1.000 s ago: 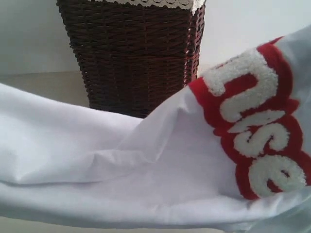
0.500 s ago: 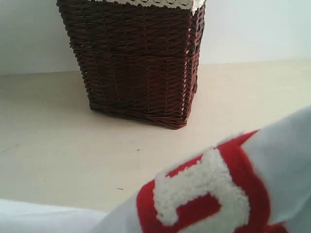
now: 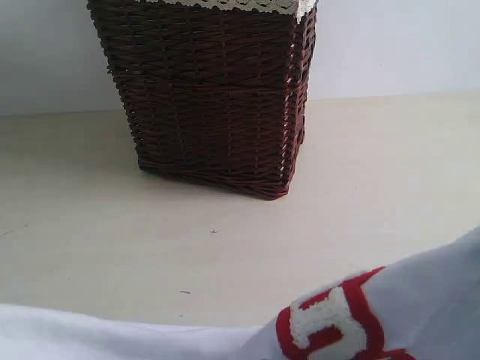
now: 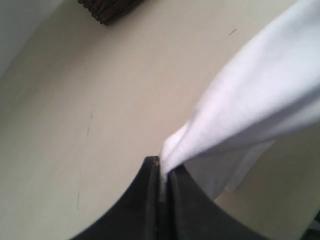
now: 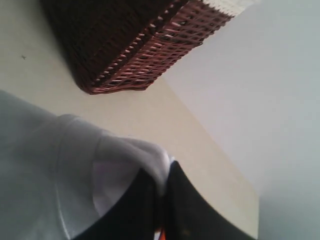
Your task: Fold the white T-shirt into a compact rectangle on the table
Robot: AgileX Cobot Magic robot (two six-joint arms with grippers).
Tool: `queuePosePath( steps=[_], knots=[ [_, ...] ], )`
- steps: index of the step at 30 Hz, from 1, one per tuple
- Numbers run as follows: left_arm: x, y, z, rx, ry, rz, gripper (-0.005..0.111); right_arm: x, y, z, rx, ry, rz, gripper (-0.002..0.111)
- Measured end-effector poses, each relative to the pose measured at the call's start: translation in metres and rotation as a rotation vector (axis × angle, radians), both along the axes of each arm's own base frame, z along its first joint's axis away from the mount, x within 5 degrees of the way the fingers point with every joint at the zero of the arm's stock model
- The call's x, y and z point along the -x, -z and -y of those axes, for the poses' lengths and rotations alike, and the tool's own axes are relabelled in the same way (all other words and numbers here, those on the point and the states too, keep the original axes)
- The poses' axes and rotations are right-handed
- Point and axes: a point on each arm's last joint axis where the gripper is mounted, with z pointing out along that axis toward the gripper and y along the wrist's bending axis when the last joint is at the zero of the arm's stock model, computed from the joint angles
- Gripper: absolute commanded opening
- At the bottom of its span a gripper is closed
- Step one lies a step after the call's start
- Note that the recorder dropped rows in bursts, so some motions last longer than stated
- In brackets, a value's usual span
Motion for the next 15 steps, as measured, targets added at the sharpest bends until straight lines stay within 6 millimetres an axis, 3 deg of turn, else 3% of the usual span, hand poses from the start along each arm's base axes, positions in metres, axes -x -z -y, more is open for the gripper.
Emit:
queuePosePath(
  steps=[8, 15],
  knots=[
    [-0.074, 0.025, 0.013, -0.057, 0.009, -0.049, 0.0, -0.06, 0.026, 0.033, -0.04, -0.012, 0.054, 0.0],
    [-0.147, 0.061, 0.025, -0.116, 0.008, -0.059, 0.0, -0.117, 0.051, 0.072, -0.185, 0.086, -0.059, 0.0]
  ],
)
